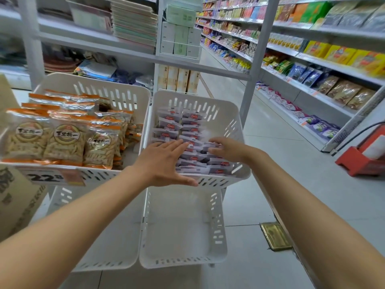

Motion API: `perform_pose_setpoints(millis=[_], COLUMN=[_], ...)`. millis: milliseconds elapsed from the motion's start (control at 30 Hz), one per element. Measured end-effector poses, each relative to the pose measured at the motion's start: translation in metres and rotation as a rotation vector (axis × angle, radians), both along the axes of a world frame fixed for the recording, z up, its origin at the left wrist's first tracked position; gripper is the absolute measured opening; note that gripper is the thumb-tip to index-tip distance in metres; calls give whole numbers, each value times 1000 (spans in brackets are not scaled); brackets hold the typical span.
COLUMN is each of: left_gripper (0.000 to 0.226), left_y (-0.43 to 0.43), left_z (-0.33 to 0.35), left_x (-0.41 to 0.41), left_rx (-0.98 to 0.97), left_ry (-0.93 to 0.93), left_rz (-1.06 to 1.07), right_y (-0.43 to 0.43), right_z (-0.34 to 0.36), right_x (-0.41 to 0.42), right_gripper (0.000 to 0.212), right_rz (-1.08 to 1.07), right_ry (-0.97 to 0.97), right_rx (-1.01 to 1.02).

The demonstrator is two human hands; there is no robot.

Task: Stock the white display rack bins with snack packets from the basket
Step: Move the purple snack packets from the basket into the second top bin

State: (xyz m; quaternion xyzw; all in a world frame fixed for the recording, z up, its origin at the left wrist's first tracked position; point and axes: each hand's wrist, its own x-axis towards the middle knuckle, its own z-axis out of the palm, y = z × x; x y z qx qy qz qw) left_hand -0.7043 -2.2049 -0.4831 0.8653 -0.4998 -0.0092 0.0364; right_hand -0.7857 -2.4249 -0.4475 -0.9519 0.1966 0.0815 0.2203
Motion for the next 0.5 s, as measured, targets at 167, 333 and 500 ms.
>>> perform_pose_setpoints(millis=[167,333,500], left_gripper=[107,54,55], left_y=[14,68,168], left_z=[8,-9,-71], left_x=[-21,-80,-142], left_rx=[-246,-492,-296], left_ry=[130,125,370], left_rz=[32,125,259], right_y=[23,124,231], right_z=[-6,-33,-103], right_x=[-25,-94,-167], right_gripper=[61,50,41], right_rz=[-26,98,245], right_ry=[-276,-549,-353], right_rx=[-246,-73,118])
